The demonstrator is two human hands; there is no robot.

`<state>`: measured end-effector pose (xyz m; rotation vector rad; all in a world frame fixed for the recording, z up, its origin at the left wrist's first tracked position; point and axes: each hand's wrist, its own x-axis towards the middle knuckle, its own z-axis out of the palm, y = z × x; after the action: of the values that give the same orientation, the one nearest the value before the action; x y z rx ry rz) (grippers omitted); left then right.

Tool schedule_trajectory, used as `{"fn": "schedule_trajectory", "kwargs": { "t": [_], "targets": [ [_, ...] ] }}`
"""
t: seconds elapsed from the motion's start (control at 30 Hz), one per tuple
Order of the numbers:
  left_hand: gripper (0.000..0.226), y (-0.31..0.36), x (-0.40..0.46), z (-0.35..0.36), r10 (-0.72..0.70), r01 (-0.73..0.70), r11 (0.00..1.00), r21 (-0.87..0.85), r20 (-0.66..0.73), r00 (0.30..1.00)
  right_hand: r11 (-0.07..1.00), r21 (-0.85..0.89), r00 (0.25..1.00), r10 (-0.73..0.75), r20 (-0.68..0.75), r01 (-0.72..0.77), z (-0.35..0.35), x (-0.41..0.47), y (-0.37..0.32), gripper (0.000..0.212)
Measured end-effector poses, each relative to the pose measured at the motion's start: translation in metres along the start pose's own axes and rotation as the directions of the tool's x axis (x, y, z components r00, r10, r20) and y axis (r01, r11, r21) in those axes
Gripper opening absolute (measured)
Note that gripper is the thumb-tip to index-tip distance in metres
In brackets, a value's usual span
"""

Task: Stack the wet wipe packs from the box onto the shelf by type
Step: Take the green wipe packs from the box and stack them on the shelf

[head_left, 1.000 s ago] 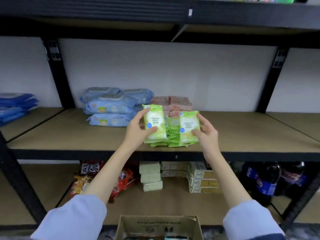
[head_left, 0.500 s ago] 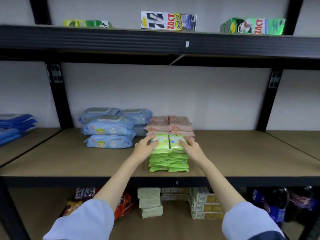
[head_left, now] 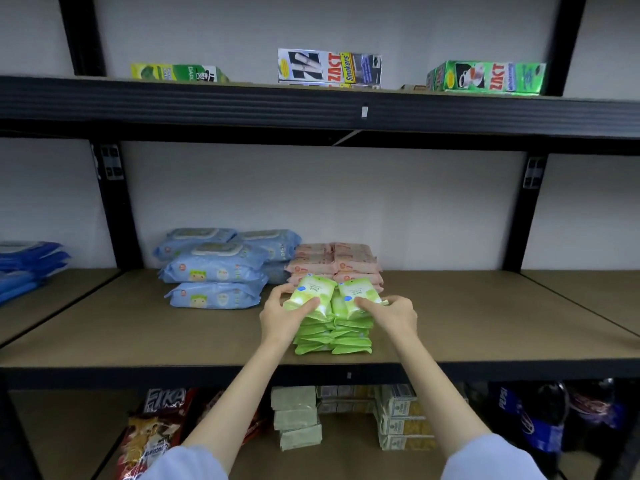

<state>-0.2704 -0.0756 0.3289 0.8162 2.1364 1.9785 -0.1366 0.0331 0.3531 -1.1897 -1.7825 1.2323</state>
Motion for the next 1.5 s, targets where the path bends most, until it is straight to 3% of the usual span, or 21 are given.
{"fn": "schedule_trajectory", "kwargs": {
  "t": [0.1, 0.27, 0.37, 0.47, 0.63, 0.73, 0.83, 1.0, 1.17, 1.5],
  "targets": [
    [0.046, 0.007, -0.005, -0.001, 0.126, -0.128, 0.988, -0.086, -0.033, 0.992, 0.992, 0.112, 0.998, -0.047, -0.030, 0.050, -0.009, 0.000, -0.001, 0.039],
    [0.050, 0.023, 0.009, -0.013, 0.302, -0.307, 0.929, -0.208, -0.056, 0.952, 0.919, 0.295, 0.960, -0.218, -0.176, 0.263, -0.029, 0.003, -0.010, 0.046],
    [0.042, 0.034, 0.025, -0.023, 0.356, -0.358, 0.912, -0.202, -0.046, 0.933, 0.868, 0.355, 0.937, -0.303, -0.175, 0.347, -0.038, 0.024, -0.013, 0.049],
    [0.031, 0.040, 0.037, -0.022, 0.375, -0.372, 0.910, -0.183, -0.014, 0.927, 0.844, 0.424, 0.943, -0.313, -0.109, 0.329, -0.038, 0.042, -0.013, 0.038],
    [0.013, 0.030, 0.057, -0.007, 0.306, -0.288, 0.925, -0.248, 0.038, 0.951, 0.835, 0.480, 0.952, -0.307, 0.005, 0.267, -0.016, 0.060, -0.015, 0.022],
    [0.011, 0.019, 0.069, 0.007, 0.223, -0.207, 0.945, -0.253, 0.036, 0.974, 0.879, 0.405, 0.955, -0.294, 0.040, 0.253, 0.002, 0.075, -0.006, 0.023],
    [0.014, 0.009, 0.076, 0.017, 0.100, -0.081, 0.964, -0.255, 0.065, 0.993, 0.875, 0.441, 0.957, -0.271, 0.105, 0.200, 0.012, 0.086, 0.002, 0.019],
    [0.031, 0.000, 0.077, 0.014, -0.041, 0.098, 0.968, -0.231, 0.242, 0.970, 0.937, 0.347, 0.917, -0.167, 0.363, 0.034, 0.021, 0.101, 0.017, 0.041],
    [0.093, -0.013, 0.077, 0.004, -0.159, 0.252, 0.956, -0.149, 0.458, 0.875, 0.951, 0.303, 0.837, -0.117, 0.534, -0.060, 0.031, 0.105, 0.028, 0.073],
    [0.064, -0.008, 0.069, 0.016, -0.187, 0.242, 0.966, -0.089, 0.406, 0.895, 0.932, 0.343, 0.823, -0.103, 0.558, -0.116, 0.042, 0.093, 0.023, 0.093]
  ]
}}
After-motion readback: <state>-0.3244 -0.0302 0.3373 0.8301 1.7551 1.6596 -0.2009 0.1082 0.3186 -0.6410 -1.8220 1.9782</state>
